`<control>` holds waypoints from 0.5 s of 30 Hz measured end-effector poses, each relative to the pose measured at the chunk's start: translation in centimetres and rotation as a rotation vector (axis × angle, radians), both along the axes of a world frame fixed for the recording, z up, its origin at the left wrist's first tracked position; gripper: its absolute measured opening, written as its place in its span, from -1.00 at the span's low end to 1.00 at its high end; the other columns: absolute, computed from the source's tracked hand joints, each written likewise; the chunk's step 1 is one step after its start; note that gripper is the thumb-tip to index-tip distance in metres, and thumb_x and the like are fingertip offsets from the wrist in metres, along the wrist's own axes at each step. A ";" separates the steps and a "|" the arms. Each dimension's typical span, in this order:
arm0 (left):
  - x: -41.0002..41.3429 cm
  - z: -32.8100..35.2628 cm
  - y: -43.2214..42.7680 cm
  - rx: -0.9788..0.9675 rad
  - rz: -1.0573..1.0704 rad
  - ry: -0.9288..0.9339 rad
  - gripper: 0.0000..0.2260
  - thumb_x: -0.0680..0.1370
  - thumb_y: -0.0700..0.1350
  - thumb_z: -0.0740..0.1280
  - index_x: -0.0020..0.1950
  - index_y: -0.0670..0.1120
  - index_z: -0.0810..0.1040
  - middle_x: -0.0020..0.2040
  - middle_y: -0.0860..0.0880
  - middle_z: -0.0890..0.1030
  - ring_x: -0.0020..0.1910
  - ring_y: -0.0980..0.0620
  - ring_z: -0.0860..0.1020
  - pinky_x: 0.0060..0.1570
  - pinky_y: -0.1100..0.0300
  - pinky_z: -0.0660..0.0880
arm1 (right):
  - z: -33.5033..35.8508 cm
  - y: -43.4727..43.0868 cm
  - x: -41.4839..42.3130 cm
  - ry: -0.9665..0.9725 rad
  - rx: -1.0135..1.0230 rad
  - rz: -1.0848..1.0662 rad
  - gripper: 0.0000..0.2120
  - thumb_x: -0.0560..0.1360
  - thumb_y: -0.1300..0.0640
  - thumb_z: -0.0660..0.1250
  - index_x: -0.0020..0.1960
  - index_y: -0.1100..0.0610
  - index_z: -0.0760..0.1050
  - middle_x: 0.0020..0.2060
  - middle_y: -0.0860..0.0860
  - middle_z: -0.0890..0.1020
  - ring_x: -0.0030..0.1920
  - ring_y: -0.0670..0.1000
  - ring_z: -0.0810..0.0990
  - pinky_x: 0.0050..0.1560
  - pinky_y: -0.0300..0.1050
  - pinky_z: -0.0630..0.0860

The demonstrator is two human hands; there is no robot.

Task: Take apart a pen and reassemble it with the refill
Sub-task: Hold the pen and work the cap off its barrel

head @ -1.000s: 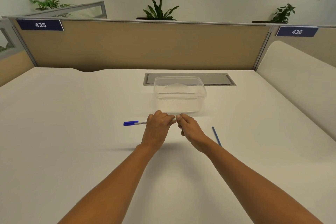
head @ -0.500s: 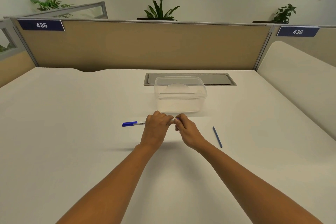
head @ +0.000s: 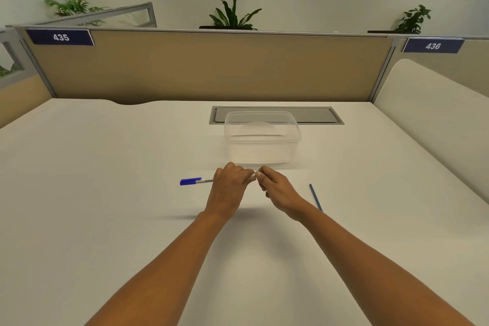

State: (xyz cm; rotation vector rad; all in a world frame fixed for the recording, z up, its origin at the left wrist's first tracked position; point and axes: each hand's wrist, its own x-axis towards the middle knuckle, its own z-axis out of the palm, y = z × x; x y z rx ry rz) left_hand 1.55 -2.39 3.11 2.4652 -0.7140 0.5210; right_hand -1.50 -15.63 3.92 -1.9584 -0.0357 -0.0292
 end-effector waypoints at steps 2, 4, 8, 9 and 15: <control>-0.1 0.1 0.0 -0.006 -0.010 -0.018 -0.80 0.53 -0.09 0.24 -0.01 -0.17 0.59 -0.19 -0.20 0.65 -0.11 -0.18 0.50 -0.15 -0.02 0.36 | -0.1 0.1 0.0 0.003 0.035 -0.010 -0.68 0.61 0.09 0.07 -0.32 0.05 0.29 -0.40 -0.04 0.36 -0.35 -0.06 0.30 -0.27 -0.23 0.26; -0.2 0.2 0.1 -0.007 -0.015 -0.033 -0.81 0.52 -0.10 0.25 -0.02 -0.18 0.59 -0.20 -0.21 0.65 -0.13 -0.19 0.51 -0.16 -0.03 0.37 | -0.1 0.1 0.0 0.015 0.061 -0.010 -0.68 0.61 0.07 0.07 -0.32 0.05 0.30 -0.40 -0.04 0.35 -0.36 -0.08 0.29 -0.29 -0.25 0.26; -0.2 0.1 0.0 -0.003 -0.015 -0.041 -0.82 0.52 -0.11 0.26 -0.02 -0.18 0.59 -0.19 -0.20 0.66 -0.12 -0.18 0.52 -0.15 -0.04 0.38 | -0.1 0.2 -0.1 0.062 0.154 -0.017 -0.66 0.61 0.04 0.07 -0.34 -0.01 0.34 -0.41 -0.06 0.33 -0.39 -0.10 0.27 -0.35 -0.26 0.25; -0.2 0.1 0.0 0.000 -0.017 -0.044 -0.82 0.52 -0.11 0.26 -0.02 -0.18 0.59 -0.19 -0.21 0.66 -0.11 -0.18 0.52 -0.15 -0.06 0.39 | -0.1 0.2 -0.1 0.070 0.175 -0.030 -0.66 0.61 0.04 0.07 -0.34 0.00 0.34 -0.42 -0.06 0.33 -0.40 -0.11 0.27 -0.37 -0.26 0.24; -0.1 0.0 -0.2 -0.007 -0.011 -0.017 -0.80 0.54 -0.09 0.24 0.02 -0.16 0.58 -0.15 -0.19 0.65 -0.07 -0.16 0.51 -0.10 -0.04 0.36 | -0.1 0.5 0.1 0.096 0.239 -0.084 -0.62 0.61 0.04 0.06 -0.37 0.08 0.25 -0.47 -0.04 0.26 -0.47 -0.08 0.17 -0.46 -0.28 0.15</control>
